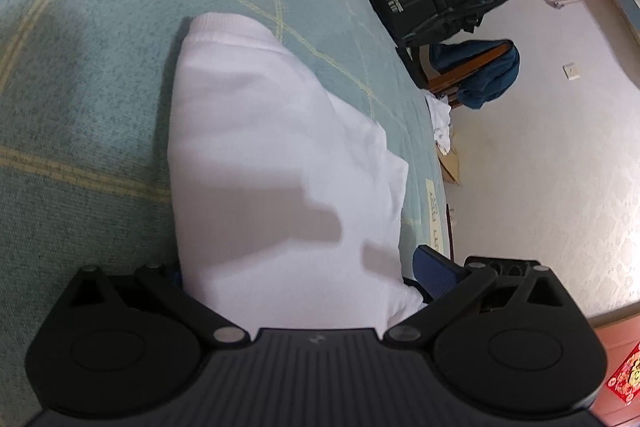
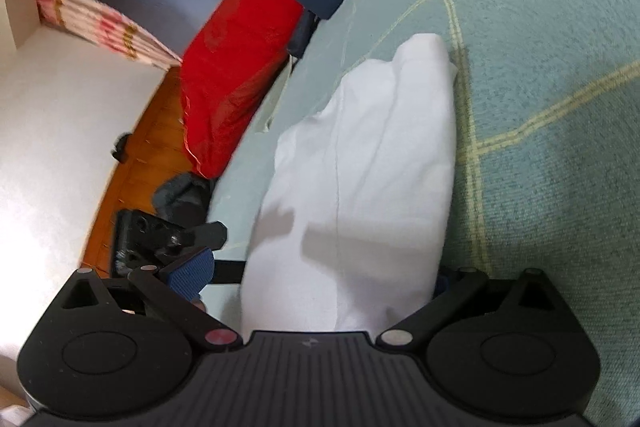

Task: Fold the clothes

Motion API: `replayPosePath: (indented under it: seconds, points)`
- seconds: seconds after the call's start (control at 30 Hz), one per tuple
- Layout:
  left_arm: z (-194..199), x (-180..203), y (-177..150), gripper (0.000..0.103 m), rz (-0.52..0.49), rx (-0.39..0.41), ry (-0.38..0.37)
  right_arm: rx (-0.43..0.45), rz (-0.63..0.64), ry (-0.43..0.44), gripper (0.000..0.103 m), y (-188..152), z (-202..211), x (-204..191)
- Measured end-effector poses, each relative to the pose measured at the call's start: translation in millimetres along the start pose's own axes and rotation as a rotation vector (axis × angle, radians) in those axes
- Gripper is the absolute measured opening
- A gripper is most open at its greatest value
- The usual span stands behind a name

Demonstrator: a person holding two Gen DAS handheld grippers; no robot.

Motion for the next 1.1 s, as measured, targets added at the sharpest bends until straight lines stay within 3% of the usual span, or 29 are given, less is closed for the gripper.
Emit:
replayPosePath:
  seconds: [0.17,0.57,1.1]
  points:
    - [3.6,11.2,-0.5,0.101,-0.015,0.003,0.028,0.004,-0.002,-0.035,0.103,-1.3,-0.6,-9.1]
    - [25.2,22.9,2.3,0.101,-0.006,0.009,-0.089,0.014,0.067,-0.09,0.103,-9.4,0.8,-52.8]
    - [65.0,35.1,3.0,0.101,-0.049,0.066,-0.089,-0.018,0.17,-0.094,0.103,-25.5,-11.7,-98.7]
Point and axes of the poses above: each gripper's, at about its wrist camera, not at the fingertips, and z roughly against the way its jaws point, x to its right, y to its top, the point moved 2 cm from there along -z, roughly the way its jaws point, and after that the axes turned 4 degrees about -z, right-handed, at the moved point
